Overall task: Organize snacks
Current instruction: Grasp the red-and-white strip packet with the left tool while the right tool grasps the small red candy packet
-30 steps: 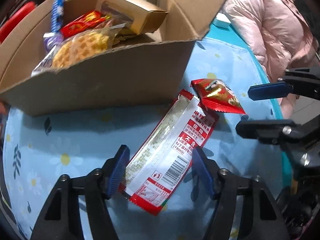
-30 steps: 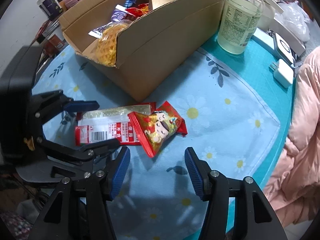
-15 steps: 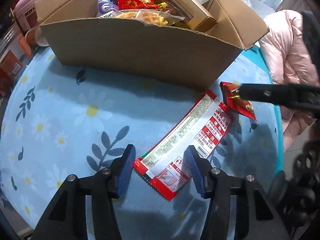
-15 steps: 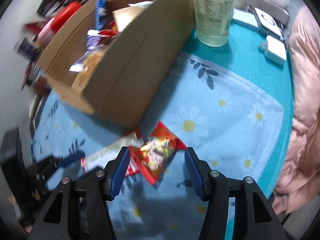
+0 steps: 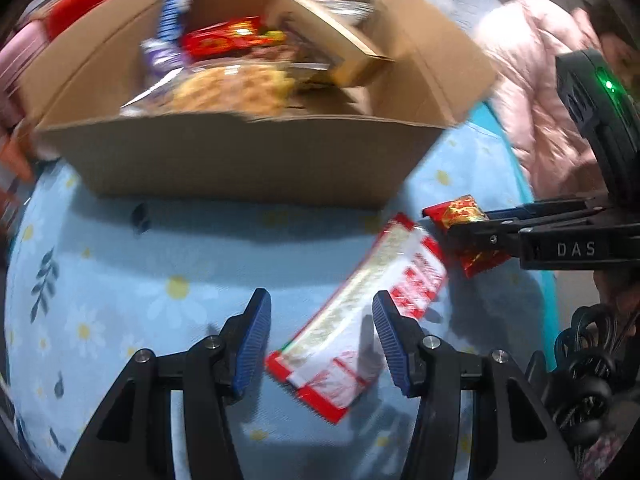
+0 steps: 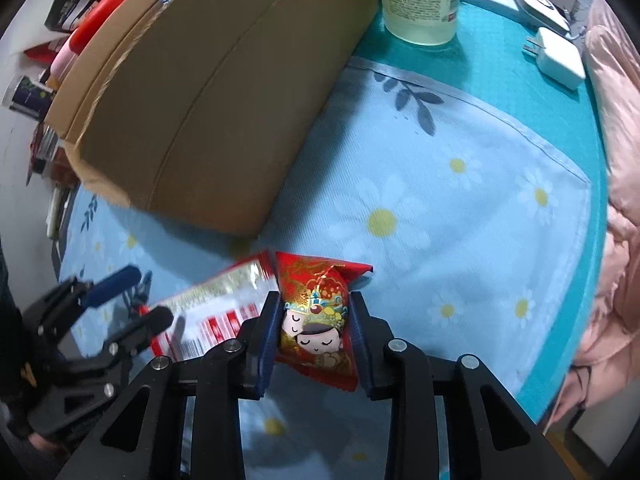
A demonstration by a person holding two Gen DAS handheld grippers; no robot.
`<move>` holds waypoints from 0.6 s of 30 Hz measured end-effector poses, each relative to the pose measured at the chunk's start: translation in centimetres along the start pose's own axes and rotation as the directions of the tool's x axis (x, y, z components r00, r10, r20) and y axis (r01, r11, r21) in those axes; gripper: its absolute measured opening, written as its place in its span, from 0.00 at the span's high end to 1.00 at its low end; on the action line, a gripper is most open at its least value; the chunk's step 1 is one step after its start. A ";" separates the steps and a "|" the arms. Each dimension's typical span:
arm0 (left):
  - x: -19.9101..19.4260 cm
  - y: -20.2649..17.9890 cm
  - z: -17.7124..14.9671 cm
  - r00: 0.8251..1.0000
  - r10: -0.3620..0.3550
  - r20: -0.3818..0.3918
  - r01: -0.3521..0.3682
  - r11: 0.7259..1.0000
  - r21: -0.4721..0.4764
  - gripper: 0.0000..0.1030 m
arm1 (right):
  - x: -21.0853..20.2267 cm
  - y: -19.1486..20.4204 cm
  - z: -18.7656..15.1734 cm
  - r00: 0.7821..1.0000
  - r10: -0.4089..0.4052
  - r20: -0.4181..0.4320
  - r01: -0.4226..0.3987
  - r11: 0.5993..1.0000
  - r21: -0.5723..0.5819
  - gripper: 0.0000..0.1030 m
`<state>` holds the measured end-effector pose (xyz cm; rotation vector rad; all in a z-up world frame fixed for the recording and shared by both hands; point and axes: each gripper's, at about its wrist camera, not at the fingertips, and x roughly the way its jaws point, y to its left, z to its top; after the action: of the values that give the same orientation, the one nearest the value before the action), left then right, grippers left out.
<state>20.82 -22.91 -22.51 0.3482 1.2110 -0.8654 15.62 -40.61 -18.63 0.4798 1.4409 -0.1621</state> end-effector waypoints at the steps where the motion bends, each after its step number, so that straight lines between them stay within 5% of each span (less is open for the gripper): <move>1: 0.2 -0.3 0.2 1.000 -0.022 -0.007 0.022 1.000 0.020 0.49 | -0.2 -0.1 -0.3 1.000 -0.002 -0.001 0.002 1.000 -0.002 0.69; 6: 2.7 -2.5 1.1 0.994 -0.048 -0.097 0.061 0.988 0.138 0.48 | -0.7 -0.7 -2.0 1.000 -0.011 -0.022 0.012 1.000 0.011 0.68; 10: 3.5 -3.9 1.6 0.991 -0.058 -0.118 0.085 0.967 0.241 0.32 | -0.5 -0.2 -2.9 0.999 -0.001 -0.032 0.001 1.000 0.016 0.69; 18: 5.1 -7.6 1.0 0.994 0.052 -0.095 -0.010 0.917 0.399 0.16 | -0.2 0.8 -3.7 0.999 -0.018 -0.040 0.017 1.000 -0.014 0.69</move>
<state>16.34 -30.47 -25.27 0.7491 1.1153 -1.0779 12.55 -38.46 -18.48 0.4616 1.4851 -0.1573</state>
